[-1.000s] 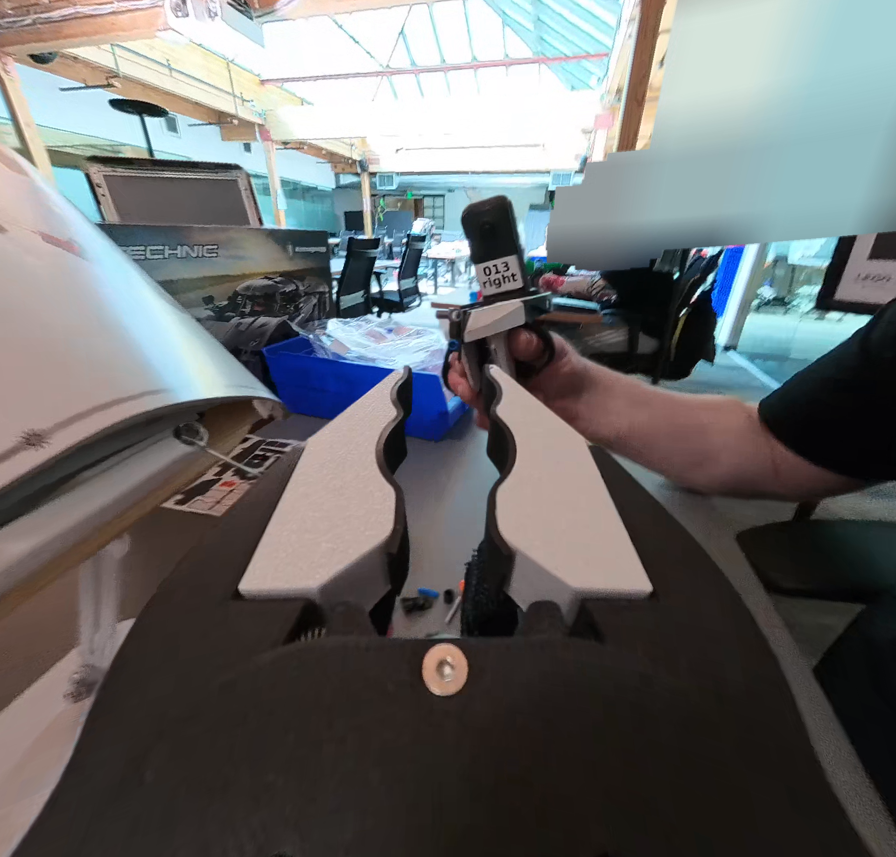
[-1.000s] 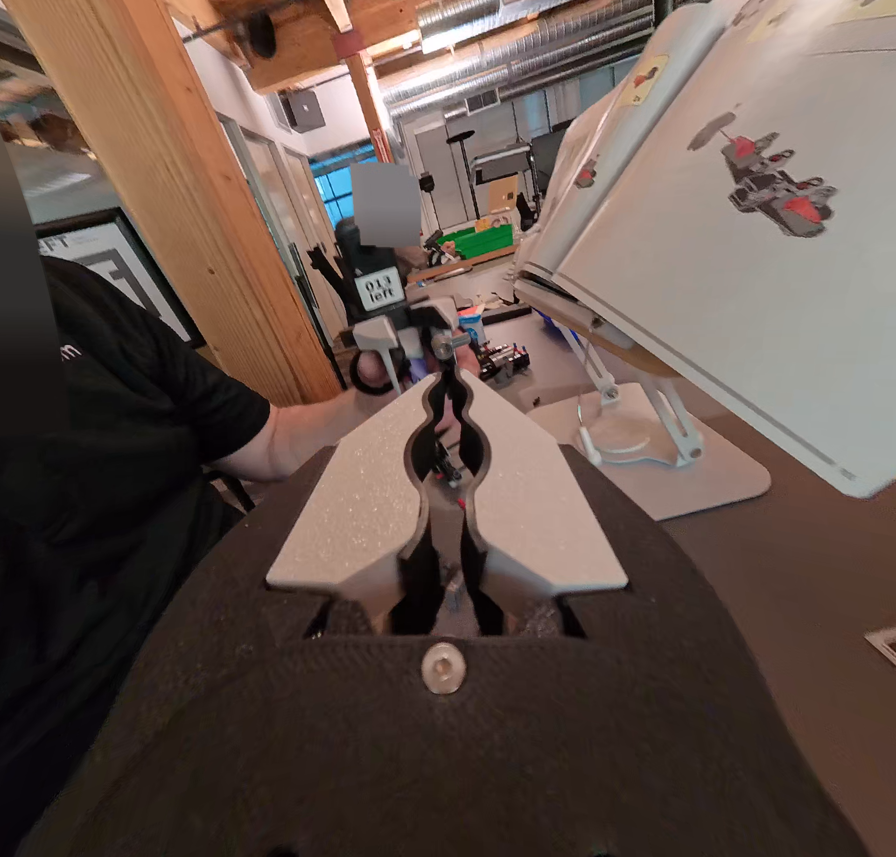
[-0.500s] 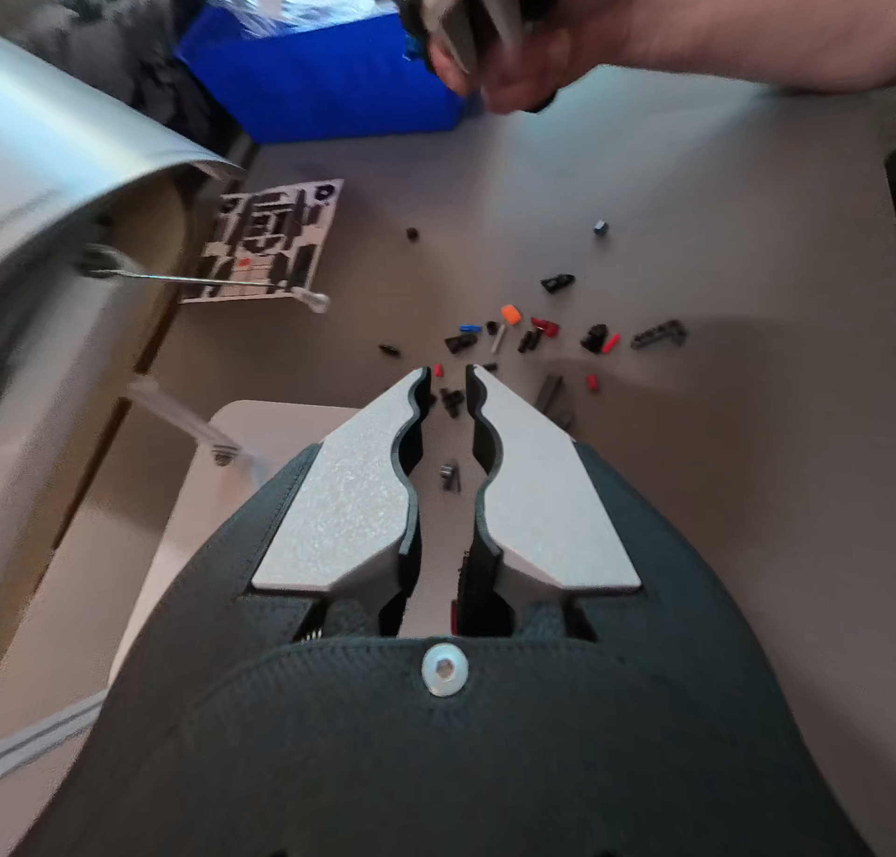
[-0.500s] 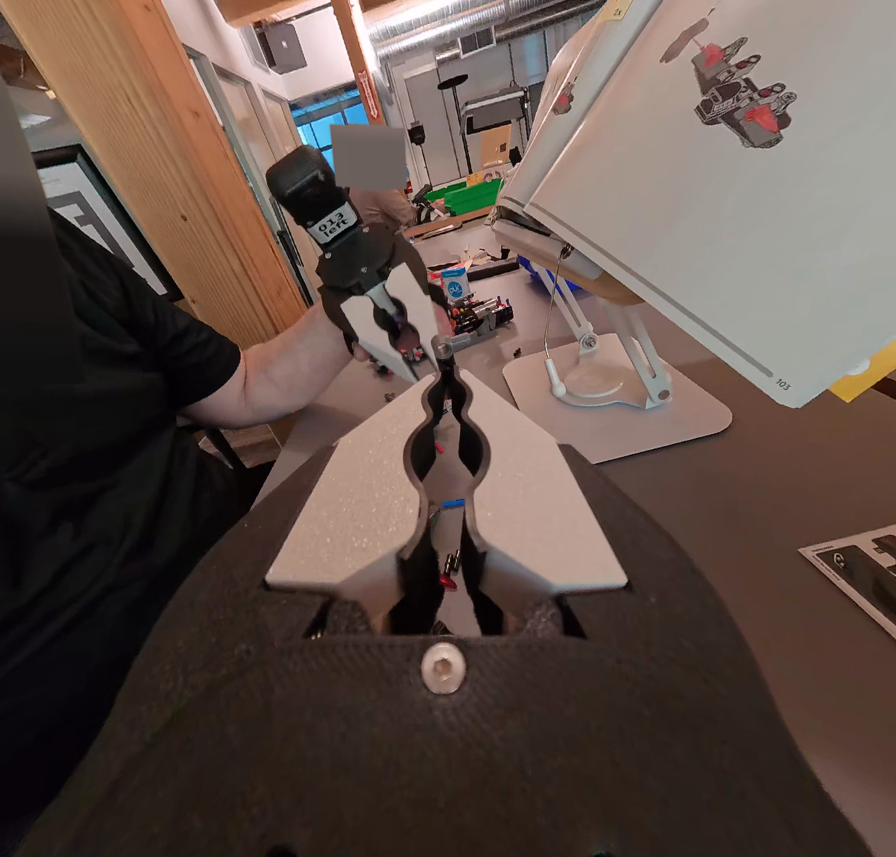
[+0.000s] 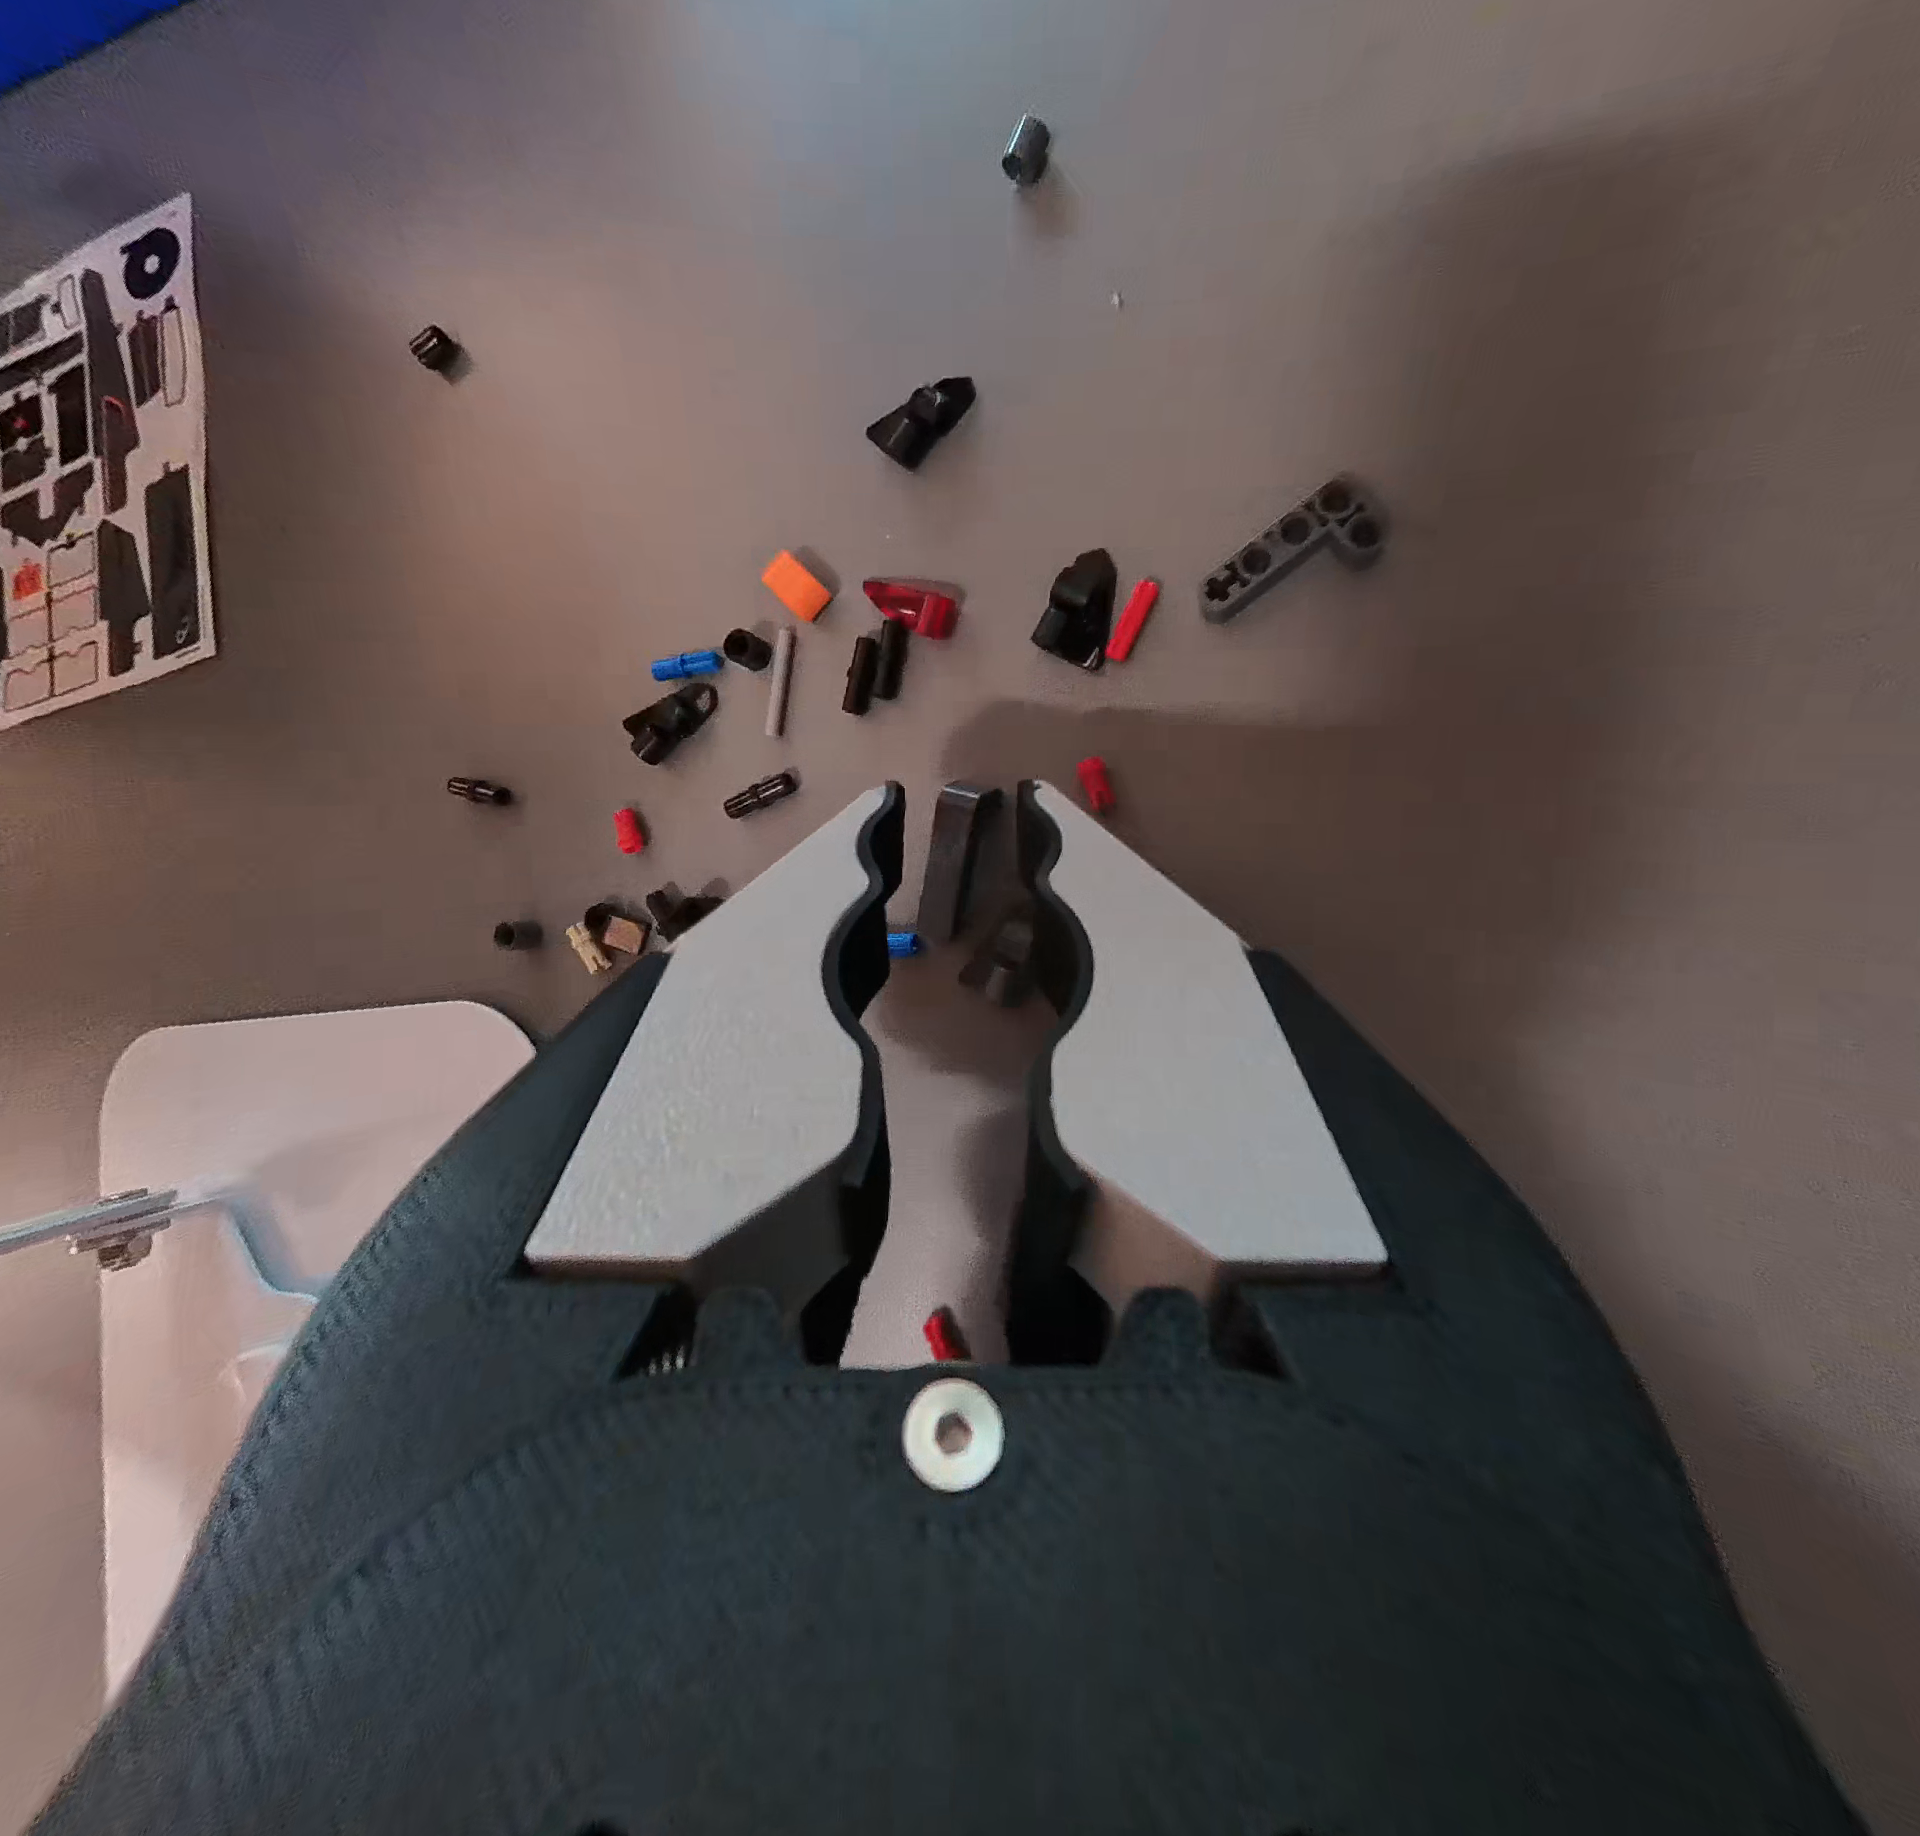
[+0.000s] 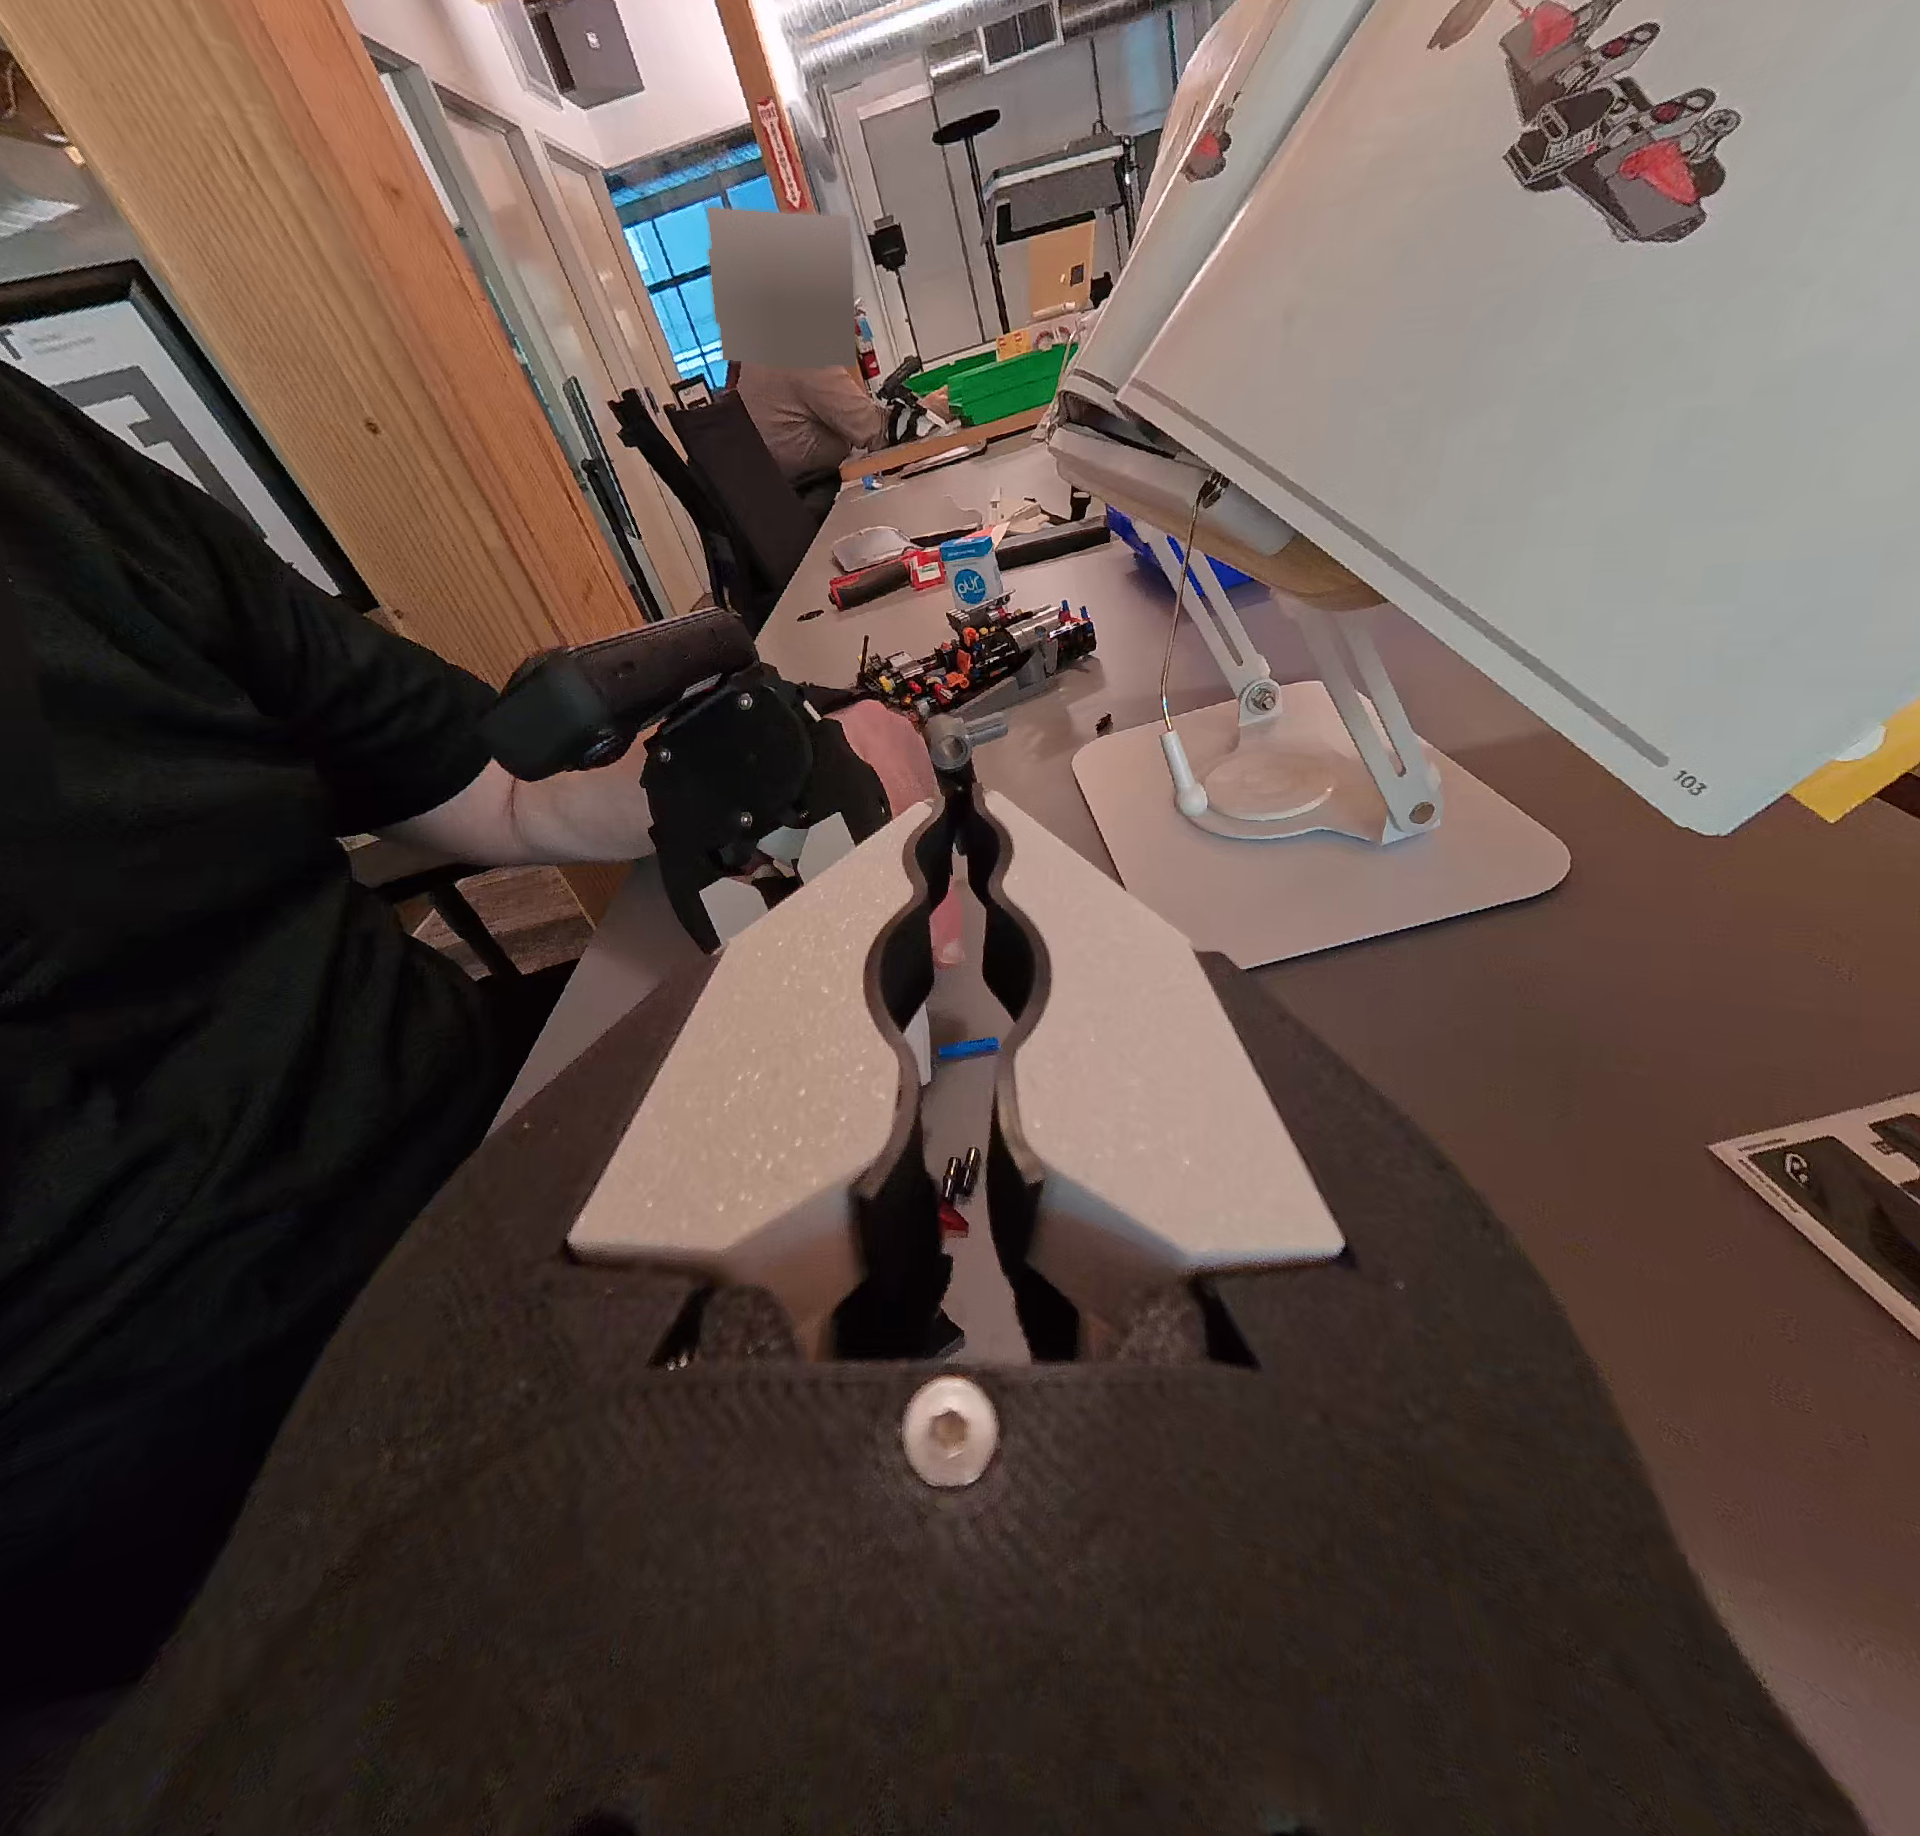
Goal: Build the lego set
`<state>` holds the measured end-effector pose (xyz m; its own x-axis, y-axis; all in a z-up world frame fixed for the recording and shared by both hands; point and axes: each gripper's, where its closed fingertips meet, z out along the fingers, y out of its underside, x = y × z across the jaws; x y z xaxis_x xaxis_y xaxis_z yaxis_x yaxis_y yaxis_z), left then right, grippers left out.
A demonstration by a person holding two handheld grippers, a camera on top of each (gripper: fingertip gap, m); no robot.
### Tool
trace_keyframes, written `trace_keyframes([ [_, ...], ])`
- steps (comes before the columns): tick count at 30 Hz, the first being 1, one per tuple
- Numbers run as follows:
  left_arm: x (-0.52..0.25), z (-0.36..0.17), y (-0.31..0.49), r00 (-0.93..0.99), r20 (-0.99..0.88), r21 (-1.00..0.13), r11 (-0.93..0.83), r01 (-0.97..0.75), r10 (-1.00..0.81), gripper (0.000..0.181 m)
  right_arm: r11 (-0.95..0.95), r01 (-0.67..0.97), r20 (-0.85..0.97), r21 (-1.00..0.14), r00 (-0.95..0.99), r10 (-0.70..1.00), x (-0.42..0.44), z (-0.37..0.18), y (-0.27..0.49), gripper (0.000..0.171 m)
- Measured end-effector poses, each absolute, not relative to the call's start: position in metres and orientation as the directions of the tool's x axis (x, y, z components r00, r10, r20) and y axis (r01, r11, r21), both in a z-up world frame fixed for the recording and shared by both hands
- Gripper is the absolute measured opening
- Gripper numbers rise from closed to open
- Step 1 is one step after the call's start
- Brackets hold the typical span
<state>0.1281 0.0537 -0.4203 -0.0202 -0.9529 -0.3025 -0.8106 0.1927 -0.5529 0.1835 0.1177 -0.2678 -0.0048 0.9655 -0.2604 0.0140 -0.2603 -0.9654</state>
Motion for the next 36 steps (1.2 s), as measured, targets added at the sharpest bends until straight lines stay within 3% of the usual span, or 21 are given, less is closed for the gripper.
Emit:
trace_keyframes([
  [4, 0.127, -0.425, 0.058, 0.001, -0.306, -0.547, 0.175, -0.818, -0.952, 0.008, -0.265, 0.017, -0.266, -0.964, -0.012, 0.964, 0.182, -0.270, 0.117, 0.000],
  [12, 0.129, -0.407, 0.058, 0.021, -0.352, -0.535, 0.183, -0.825, -0.936, 0.006, -0.251, 0.016, -0.251, -0.968, -0.015, 0.968, 0.182, -0.268, 0.115, 0.000],
  [17, 0.131, -0.381, 0.023, 0.045, -0.270, -0.613, 0.136, -0.778, -0.962, 0.007, -0.241, 0.009, -0.241, -0.970, -0.019, 0.970, 0.183, -0.264, 0.112, 0.000],
  [25, 0.116, -0.412, -0.017, -0.133, -0.472, -0.467, 0.375, -0.801, -0.872, 0.007, -0.229, 0.025, -0.229, -0.973, -0.033, 0.973, 0.178, -0.265, 0.106, 0.000],
  [29, 0.113, -0.411, -0.020, -0.025, -0.368, -0.553, 0.240, -0.798, -0.930, 0.007, -0.236, 0.036, -0.238, -0.971, -0.037, 0.971, 0.176, -0.270, 0.106, 0.000],
  [32, 0.116, -0.402, -0.021, 0.117, -0.172, -0.681, 0.032, -0.731, -0.978, 0.007, -0.249, 0.040, -0.250, -0.968, -0.041, 0.967, 0.174, -0.273, 0.106, 0.000],
  [34, 0.114, -0.405, -0.025, 0.141, -0.090, -0.696, -0.040, -0.717, -0.986, 0.007, -0.252, 0.042, -0.254, -0.967, -0.049, 0.966, 0.173, -0.274, 0.105, 0.000],
  [36, 0.108, -0.416, -0.023, 0.137, -0.142, -0.647, -0.013, -0.762, -0.980, 0.007, -0.259, 0.045, -0.262, -0.965, -0.055, 0.964, 0.171, -0.275, 0.104, 0.000],
])
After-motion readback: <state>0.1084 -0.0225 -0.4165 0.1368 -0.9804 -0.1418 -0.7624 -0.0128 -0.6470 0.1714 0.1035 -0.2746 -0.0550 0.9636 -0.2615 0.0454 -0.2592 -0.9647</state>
